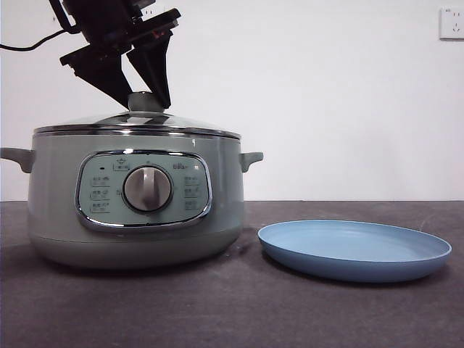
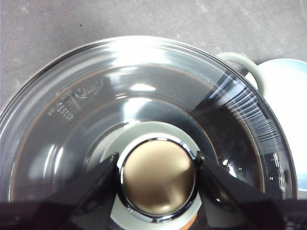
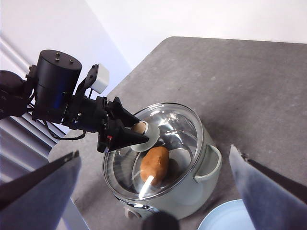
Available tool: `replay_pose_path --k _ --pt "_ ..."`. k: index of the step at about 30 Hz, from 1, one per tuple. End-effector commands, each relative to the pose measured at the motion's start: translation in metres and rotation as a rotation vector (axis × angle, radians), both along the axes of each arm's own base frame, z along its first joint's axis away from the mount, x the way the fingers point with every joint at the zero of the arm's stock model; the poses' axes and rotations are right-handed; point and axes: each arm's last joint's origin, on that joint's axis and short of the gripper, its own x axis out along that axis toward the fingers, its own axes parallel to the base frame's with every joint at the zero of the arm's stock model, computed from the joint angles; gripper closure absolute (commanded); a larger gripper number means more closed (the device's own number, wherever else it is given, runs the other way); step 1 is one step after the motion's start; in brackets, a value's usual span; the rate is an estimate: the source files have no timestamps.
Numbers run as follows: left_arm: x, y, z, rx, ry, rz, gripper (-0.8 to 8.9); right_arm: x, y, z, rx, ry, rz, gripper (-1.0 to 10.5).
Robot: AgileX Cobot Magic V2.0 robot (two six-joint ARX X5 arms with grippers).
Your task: Take the potato out from the steamer,put the potato on the plate,close the lid
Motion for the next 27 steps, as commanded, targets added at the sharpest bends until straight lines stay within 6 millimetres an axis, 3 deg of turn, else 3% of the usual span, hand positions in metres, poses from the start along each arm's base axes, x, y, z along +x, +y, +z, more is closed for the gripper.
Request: replay_pose_path --k 1,7,13,18,21,27 --pt "0.001 -0.002 0.010 -0.008 -0.013 -0.013 8.21 -0.001 0.000 0.002 0.007 -0.001 0.004 3.2" --pt "-0.003 0.001 0.069 -0.028 -0.134 -0.041 8.21 -0.001 0.006 0.002 0.027 0.024 0.011 3.2" --pt "-0.028 0.015 0.148 -0.010 -0.316 -0.013 8.21 -0.006 0.026 0.010 -0.026 -0.011 -0.021 3.2" --pt "-0.067 0.038 0.201 0.107 -0.445 0.108 8.21 -0.012 0.059 0.025 -0.092 -0.076 -0.034 3.3" --pt "-0.093 0.055 0.222 0.198 -0.492 0.230 8.21 -0.014 0.086 0.029 -0.151 -0.095 -0.029 3.4" --pt "-0.135 0.081 0.246 0.321 -0.602 0.462 8.21 -0.002 0.145 0.016 -0.299 -0.062 0.012 3.6"
